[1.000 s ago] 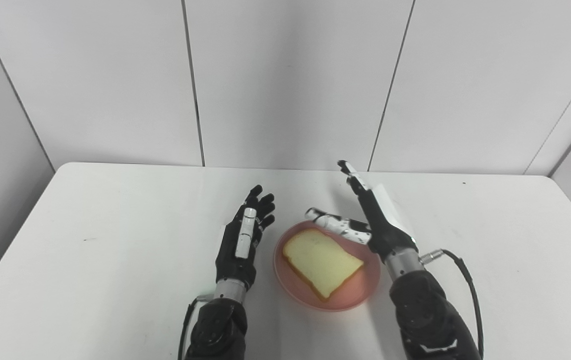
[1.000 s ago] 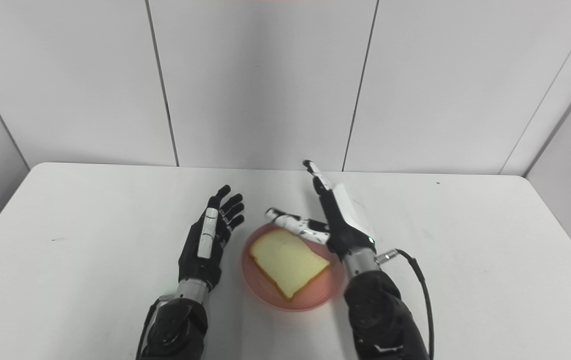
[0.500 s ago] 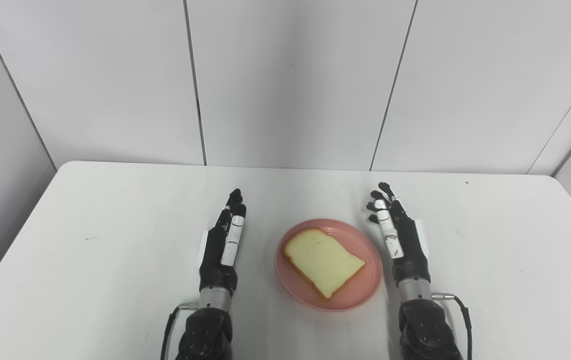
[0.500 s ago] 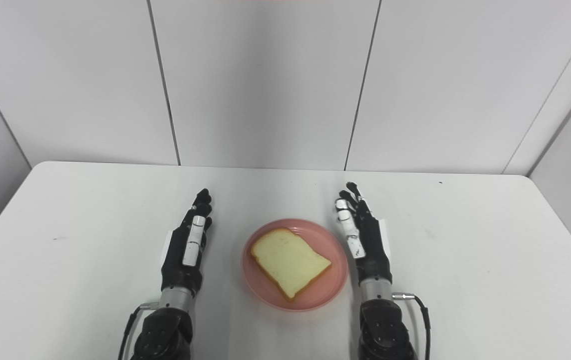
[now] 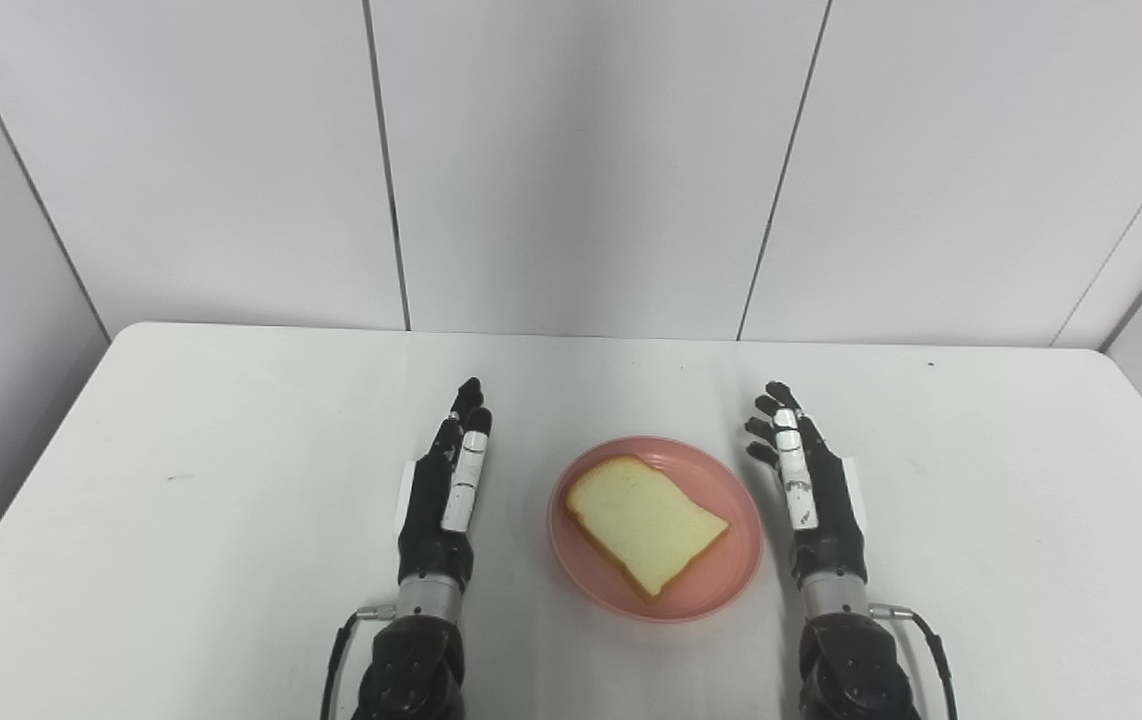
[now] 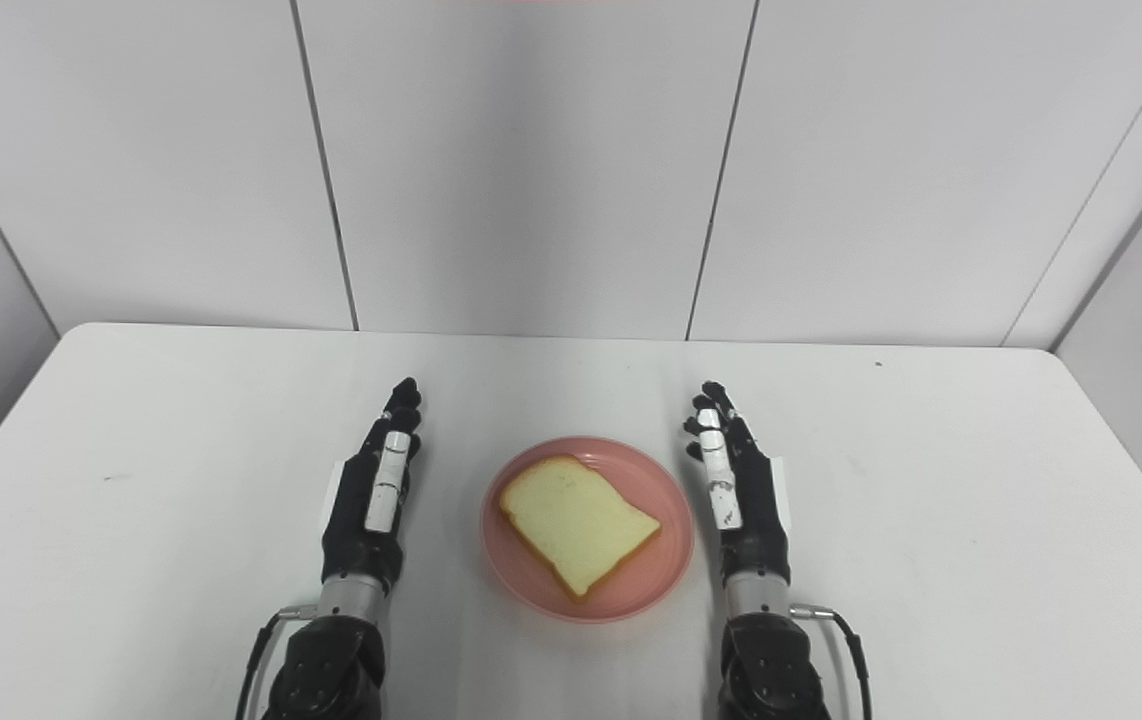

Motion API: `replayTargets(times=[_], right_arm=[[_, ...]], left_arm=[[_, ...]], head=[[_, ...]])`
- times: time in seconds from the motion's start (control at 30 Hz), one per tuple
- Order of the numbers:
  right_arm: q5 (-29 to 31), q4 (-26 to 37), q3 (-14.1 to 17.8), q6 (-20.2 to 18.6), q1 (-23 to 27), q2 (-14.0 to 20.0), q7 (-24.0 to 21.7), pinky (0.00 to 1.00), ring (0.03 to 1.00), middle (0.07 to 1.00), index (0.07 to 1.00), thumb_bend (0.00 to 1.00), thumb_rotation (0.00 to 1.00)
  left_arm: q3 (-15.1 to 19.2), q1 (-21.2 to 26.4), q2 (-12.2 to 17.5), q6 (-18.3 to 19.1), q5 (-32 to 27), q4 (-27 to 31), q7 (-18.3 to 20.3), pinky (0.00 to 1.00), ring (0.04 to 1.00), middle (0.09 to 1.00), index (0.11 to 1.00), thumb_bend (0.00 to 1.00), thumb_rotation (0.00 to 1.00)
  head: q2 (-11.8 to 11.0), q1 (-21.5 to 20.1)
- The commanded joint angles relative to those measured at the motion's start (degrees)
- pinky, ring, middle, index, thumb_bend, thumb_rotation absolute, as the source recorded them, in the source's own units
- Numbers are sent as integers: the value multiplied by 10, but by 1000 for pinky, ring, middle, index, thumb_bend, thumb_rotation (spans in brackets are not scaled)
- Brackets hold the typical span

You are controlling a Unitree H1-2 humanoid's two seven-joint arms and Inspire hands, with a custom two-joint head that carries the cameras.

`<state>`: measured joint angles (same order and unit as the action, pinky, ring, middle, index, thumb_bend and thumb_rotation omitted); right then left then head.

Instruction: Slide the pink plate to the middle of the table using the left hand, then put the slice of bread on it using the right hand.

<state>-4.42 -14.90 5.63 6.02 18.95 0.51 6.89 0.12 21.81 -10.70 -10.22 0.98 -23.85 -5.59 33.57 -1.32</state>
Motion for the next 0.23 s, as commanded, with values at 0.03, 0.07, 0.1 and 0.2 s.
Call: replayTargets(times=[0.03,0.07,0.1,0.2], right_arm=[[-1,13,-5,18,13,4,2,798,809,847,855,744,1000],[-3,14,-6,16,13,4,3,799,809,847,856,746,1000],[-4,16,-8,15,12,5,2,798,810,848,855,750,1000],[-7,21,-13,14,9,7,0,797,811,847,852,742,1000]], left_arm=[[-3,7,-4,0,-1,11,-2,1000,990,967,893,771,866],[-3,7,-3,1,-2,12,-1,1000,990,967,893,771,867],[-2,7,-3,2,-4,13,0,1000,990,967,893,772,867],[-3,6,-1,5,-5,19,3,1000,987,966,892,776,864]], head=[[1,-1],[1,-2],[1,-2],[3,-5]])
